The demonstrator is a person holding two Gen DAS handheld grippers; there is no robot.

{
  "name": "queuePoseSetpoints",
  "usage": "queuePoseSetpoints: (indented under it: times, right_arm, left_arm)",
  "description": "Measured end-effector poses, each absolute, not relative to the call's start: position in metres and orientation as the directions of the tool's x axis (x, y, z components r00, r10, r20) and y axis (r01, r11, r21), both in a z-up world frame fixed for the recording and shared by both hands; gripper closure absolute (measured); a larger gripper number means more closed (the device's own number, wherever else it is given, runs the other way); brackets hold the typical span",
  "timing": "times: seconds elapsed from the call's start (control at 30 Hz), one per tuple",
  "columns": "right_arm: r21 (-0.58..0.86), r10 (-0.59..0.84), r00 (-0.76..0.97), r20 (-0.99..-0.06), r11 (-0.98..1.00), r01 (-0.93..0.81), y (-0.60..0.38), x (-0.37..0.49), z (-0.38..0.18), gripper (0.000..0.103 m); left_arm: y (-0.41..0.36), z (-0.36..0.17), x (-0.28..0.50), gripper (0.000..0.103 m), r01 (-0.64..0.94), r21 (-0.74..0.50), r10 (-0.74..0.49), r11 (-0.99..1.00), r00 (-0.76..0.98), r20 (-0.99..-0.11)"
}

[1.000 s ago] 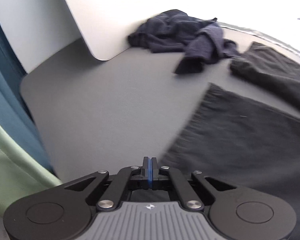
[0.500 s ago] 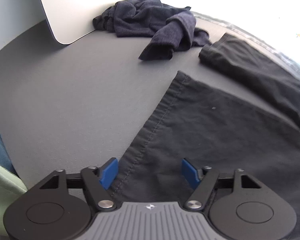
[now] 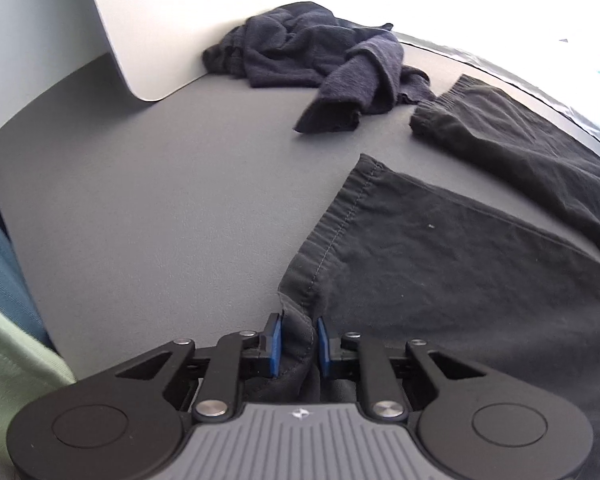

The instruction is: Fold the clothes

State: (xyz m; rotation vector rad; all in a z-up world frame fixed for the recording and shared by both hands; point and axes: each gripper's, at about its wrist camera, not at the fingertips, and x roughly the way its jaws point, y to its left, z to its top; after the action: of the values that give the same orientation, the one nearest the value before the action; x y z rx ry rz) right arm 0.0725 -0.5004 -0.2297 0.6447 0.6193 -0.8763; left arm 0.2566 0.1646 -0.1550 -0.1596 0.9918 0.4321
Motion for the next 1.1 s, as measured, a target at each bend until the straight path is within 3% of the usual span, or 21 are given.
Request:
queuePoseSetpoints:
  times: [0.07,0.17,0.27,0.33,0.4,0.43,0.5,0.7,1.03,1.07,1.1]
  right_arm:
    - [0.275,-0.484,0.517,-0.706,0.486,0.830,-0.496,0.063,-0.222,0.094]
    - [0.187,-0.485,0.489,-0.725,0.544,0.818,-0.485,0.066,-0.216,0.090]
    - [0.022,-0.542,0.408,-0.734,0.582,0.813,-0.473,0.082,-0.216,0.073]
    - [-0.036,-0.588,0.388,-0.710,0.580,0.814,-0.466,0.091,-0.210,0.026]
    - [-0.071,-0.640,0.399,-0.656,0.579,0.812,-0.458,0.101,-0.200,0.005]
    - [-0.083,-0.641,0.410,-0.649,0.595,0.799,-0.453,0.110,-0.200,0.000]
    - [-0.105,-0.637,0.431,-0.639,0.627,0.772,-0.444,0.129,-0.199,0.000]
    - [-0.071,-0.566,0.485,-0.667,0.696,0.715,-0.411,0.187,-0.209,0.000]
    - [-0.161,-0.521,0.471,-0.712,0.774,0.613,-0.369,0.270,-0.226,0.000]
    - [-0.166,-0.522,0.460,-0.719,0.771,0.615,-0.369,0.275,-0.226,0.000]
    - [-0.172,-0.521,0.452,-0.724,0.771,0.614,-0.369,0.280,-0.226,0.000]
  left_arm:
    - [0.171,-0.154,0.252,0.082,-0.445,0.062,0.289,0.894,0.464,-0.838]
    - [0.180,-0.157,0.251,0.081,-0.437,0.069,0.280,0.897,0.438,-0.854]
    - [0.185,-0.147,0.254,0.072,-0.459,0.027,0.268,0.888,0.471,-0.840]
    - [0.192,-0.135,0.255,0.066,-0.496,-0.064,0.243,0.866,0.529,-0.813]
    - [0.196,-0.122,0.263,0.054,-0.507,-0.140,0.221,0.851,0.587,-0.779]
    - [0.196,-0.118,0.269,0.050,-0.498,-0.170,0.205,0.850,0.612,-0.764]
    - [0.196,-0.112,0.286,0.039,-0.463,-0.237,0.148,0.854,0.653,-0.743]
    - [0.181,-0.137,0.360,0.030,-0.395,-0.353,-0.004,0.848,0.662,-0.750]
    - [0.179,-0.179,0.468,0.029,-0.475,-0.404,-0.060,0.782,0.587,-0.807]
    - [0.178,-0.179,0.472,0.031,-0.484,-0.396,-0.048,0.780,0.585,-0.810]
    - [0.177,-0.180,0.476,0.039,-0.489,-0.388,-0.037,0.781,0.584,-0.811]
